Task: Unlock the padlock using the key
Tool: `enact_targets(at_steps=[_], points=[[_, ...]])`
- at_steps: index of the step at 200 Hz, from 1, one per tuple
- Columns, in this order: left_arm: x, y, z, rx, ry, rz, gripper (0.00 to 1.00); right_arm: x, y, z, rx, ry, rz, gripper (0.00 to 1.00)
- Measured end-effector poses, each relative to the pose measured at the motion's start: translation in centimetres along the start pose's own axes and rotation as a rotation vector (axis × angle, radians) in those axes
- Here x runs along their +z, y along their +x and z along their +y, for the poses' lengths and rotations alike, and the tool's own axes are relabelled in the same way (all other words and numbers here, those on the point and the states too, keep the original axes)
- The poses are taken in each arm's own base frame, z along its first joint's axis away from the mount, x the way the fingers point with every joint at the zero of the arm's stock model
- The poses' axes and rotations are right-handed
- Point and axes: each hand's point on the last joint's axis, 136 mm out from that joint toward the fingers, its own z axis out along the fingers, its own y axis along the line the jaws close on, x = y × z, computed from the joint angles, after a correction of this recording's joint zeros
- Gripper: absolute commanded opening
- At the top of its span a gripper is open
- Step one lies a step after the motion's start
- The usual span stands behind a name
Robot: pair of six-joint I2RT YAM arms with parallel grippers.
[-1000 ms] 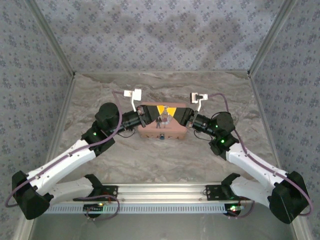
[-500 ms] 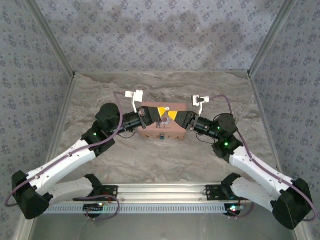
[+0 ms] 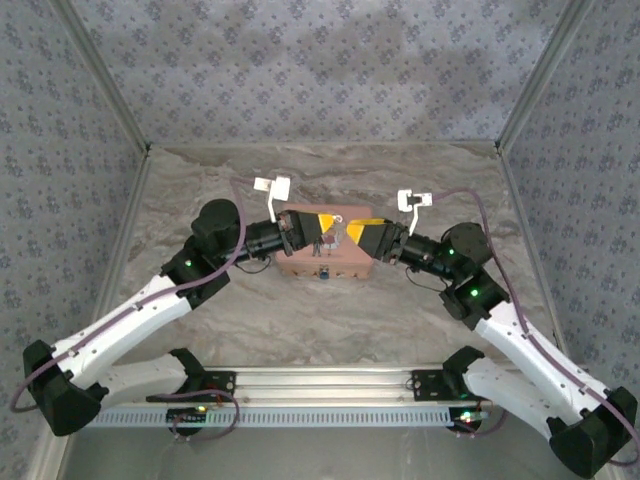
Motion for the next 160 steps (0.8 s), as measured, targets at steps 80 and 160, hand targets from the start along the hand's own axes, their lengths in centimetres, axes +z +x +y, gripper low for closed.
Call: enact_targets(at_steps=[80, 160], points=[[1.6, 1.4, 2.1, 0.007, -0.245, 0.289, 0.00, -2.8, -0.7, -6.0, -0.049, 0.307, 0.026, 0.47], [1.3, 9.1, 8.8, 0.016, -0.525, 0.672, 0.00, -5.6, 3.7, -11.6, 0.038, 0.428, 0.088, 0.41]])
